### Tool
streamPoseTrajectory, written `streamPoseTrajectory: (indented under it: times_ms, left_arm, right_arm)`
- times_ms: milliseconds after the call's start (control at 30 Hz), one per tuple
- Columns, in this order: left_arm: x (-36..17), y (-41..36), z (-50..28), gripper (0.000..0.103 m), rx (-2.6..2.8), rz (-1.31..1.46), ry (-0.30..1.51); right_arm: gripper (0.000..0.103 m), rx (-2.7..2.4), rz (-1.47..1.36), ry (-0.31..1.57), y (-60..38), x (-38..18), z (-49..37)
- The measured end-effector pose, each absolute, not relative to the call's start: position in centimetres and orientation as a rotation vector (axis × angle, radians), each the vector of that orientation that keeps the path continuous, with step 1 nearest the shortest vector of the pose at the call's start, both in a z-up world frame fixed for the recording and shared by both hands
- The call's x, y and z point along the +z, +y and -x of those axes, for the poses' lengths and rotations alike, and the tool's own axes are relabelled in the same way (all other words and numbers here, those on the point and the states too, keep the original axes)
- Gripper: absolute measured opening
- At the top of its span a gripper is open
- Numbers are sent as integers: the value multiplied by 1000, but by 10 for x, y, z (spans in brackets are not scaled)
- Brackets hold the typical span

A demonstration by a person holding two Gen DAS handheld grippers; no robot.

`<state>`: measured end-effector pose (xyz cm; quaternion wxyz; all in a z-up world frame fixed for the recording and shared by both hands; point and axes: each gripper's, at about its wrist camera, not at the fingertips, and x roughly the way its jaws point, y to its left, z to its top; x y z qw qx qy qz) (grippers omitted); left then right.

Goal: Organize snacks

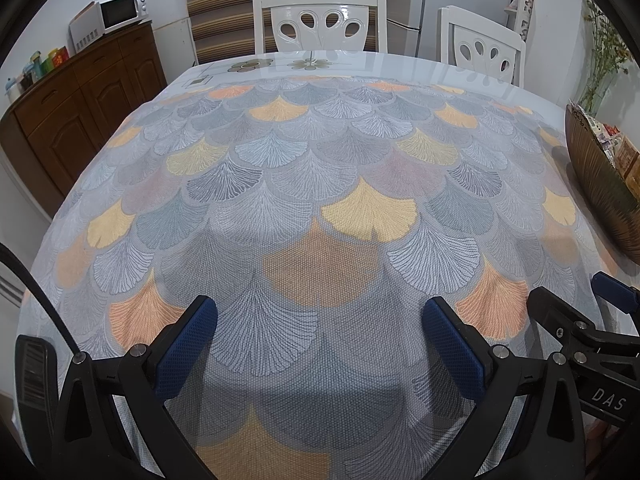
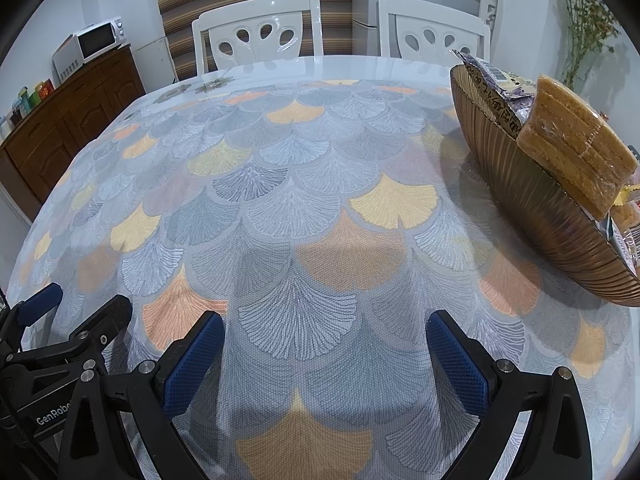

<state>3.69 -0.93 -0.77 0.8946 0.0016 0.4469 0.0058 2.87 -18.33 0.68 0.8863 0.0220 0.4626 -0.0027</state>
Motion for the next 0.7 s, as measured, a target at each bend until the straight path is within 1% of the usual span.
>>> streamPoseTrajectory:
  times_ms: [700]
  left_arm:
    - [-7, -9, -37, 103, 12, -3, 927]
  right_arm:
    - [103, -4, -46, 962, -184, 6, -28]
